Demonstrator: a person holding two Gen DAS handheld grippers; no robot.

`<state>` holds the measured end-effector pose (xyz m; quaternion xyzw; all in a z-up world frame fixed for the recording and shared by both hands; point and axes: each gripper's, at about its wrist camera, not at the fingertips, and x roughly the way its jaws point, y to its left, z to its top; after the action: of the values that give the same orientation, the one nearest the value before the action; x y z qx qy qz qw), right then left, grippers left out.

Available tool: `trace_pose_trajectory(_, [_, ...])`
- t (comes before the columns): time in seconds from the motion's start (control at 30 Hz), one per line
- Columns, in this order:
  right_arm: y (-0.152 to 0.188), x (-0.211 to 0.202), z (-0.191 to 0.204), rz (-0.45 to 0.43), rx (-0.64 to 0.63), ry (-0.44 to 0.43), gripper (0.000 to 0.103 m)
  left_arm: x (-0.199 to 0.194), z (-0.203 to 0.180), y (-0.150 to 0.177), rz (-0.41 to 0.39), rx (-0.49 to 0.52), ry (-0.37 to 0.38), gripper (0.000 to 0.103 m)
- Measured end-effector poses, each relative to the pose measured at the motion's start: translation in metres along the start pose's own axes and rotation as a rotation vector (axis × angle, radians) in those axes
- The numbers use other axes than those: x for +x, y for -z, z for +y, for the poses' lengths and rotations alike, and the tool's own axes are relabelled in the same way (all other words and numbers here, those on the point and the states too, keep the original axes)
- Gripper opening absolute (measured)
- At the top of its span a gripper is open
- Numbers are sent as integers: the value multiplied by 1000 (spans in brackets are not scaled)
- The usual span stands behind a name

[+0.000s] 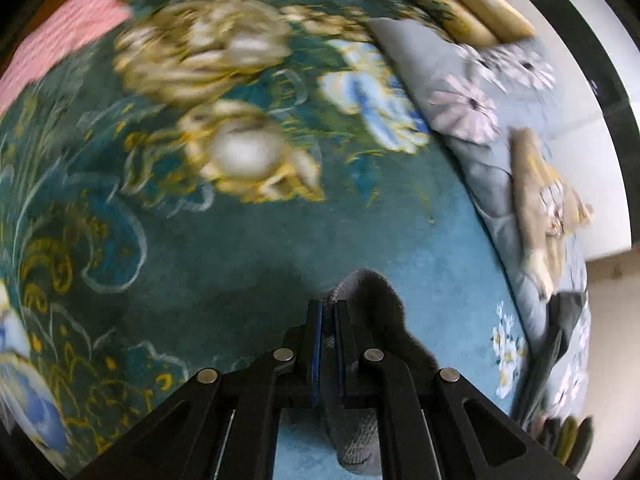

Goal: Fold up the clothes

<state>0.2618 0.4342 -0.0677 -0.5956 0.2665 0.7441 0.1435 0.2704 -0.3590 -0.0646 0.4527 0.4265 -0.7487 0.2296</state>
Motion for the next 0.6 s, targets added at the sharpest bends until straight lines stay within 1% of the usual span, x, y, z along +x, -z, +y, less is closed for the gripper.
trace_pose_trajectory(0.07, [-4, -8, 5, -36, 8, -25, 4, -9, -20, -5, -34, 53, 43, 6])
trace_pose_trajectory(0.13, [-9, -22, 10, -83, 6, -59, 3, -12, -34, -14, -58, 78, 77, 6])
trace_pose_trajectory(0.27, [-36, -37, 30, -133, -30, -78, 3, -7, -68, -36, -77, 118, 120, 6])
trace_pose_trajectory(0.4, [-79, -50, 56, -199, -40, -103, 3, 14, -80, -45, -55, 111, 103, 6])
trace_pose_trajectory(0.47, [-100, -52, 72, -222, -51, -90, 3, 24, -83, -48, -42, 105, 91, 6])
trace_pose_trajectory(0.53, [-116, -44, 83, -224, -52, -75, 3, 35, -87, -51, -30, 98, 79, 6])
trace_pose_trajectory(0.6, [-124, -30, 91, -199, -62, -46, 3, 45, -90, -54, -17, 91, 66, 6])
